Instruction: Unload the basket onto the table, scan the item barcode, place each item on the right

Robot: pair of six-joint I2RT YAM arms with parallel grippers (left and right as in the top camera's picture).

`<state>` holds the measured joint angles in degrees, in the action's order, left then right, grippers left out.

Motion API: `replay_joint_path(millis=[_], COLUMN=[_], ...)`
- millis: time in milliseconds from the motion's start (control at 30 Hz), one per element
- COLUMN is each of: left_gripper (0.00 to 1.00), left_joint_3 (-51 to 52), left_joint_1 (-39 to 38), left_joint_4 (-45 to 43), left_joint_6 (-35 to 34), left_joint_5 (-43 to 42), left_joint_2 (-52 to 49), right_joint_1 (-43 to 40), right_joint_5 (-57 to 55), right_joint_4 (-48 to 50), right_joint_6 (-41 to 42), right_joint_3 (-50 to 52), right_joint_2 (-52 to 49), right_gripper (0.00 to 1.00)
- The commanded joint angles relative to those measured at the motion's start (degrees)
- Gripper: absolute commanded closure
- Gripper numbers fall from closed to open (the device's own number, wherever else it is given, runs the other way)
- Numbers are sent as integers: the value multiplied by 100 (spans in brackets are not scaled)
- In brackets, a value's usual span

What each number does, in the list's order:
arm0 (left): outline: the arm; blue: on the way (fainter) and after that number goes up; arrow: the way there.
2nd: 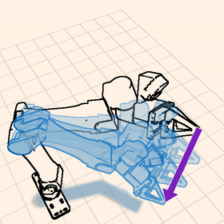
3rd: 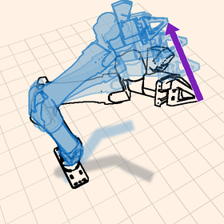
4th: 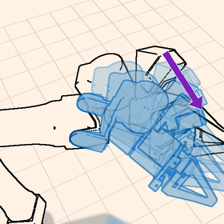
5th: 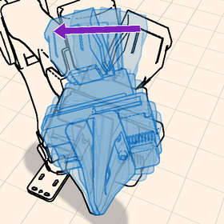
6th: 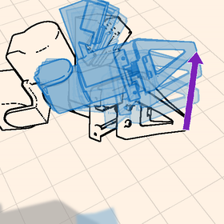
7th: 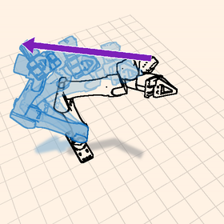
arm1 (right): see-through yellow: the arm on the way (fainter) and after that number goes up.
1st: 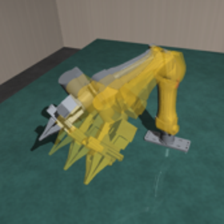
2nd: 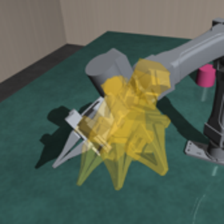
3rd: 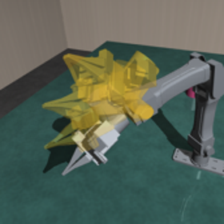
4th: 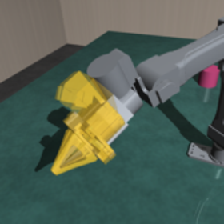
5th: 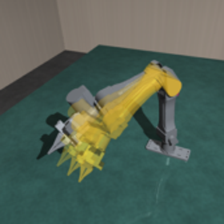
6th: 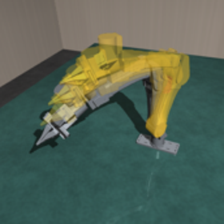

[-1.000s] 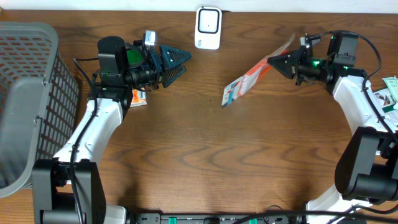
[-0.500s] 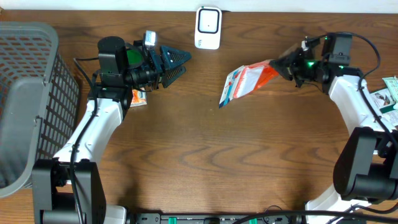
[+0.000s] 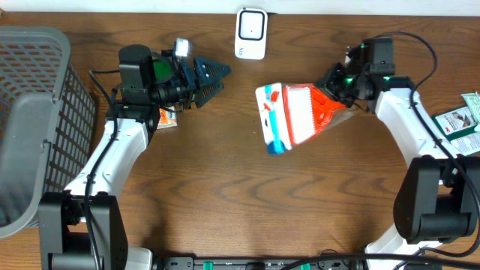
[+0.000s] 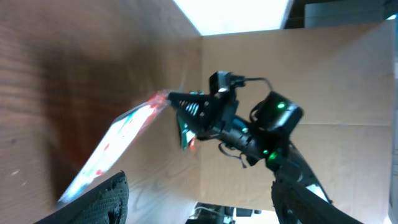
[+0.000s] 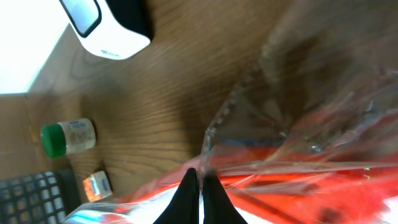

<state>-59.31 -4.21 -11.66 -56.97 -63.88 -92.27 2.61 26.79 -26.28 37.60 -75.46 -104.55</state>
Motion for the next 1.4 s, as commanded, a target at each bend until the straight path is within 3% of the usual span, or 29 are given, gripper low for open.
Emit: replay_joint_path(millis=[0,200,333,700,933,1367], left_gripper=[27,27,26,15,14,10], left_joint_3=[-46,-46,-46,-46,-46,-46], left_joint_1=[4,0,0,-811,-1423,-2763], left_joint_4=[588,3088,3705,3458,2614,2459], left_joint_6=[866,2015,2387,2527,1676,509], left_joint_5=[44,1266,1622,1447,1773,4732], left_joint_2=[63,63,63,63,61,61], right_joint_1=[92,92,118,323,258,238], right_joint_5=[-273,-485,-595,138,638,658], right_joint_4=[216,323,85,529,636,636], right_joint_6=[-208,-262,-431,-391,-376,164], right_joint_3=[13,13,15,13,13,13], right_joint_2=[2,2,0,0,2,2], right_gripper=[99,98,98,98,99,99])
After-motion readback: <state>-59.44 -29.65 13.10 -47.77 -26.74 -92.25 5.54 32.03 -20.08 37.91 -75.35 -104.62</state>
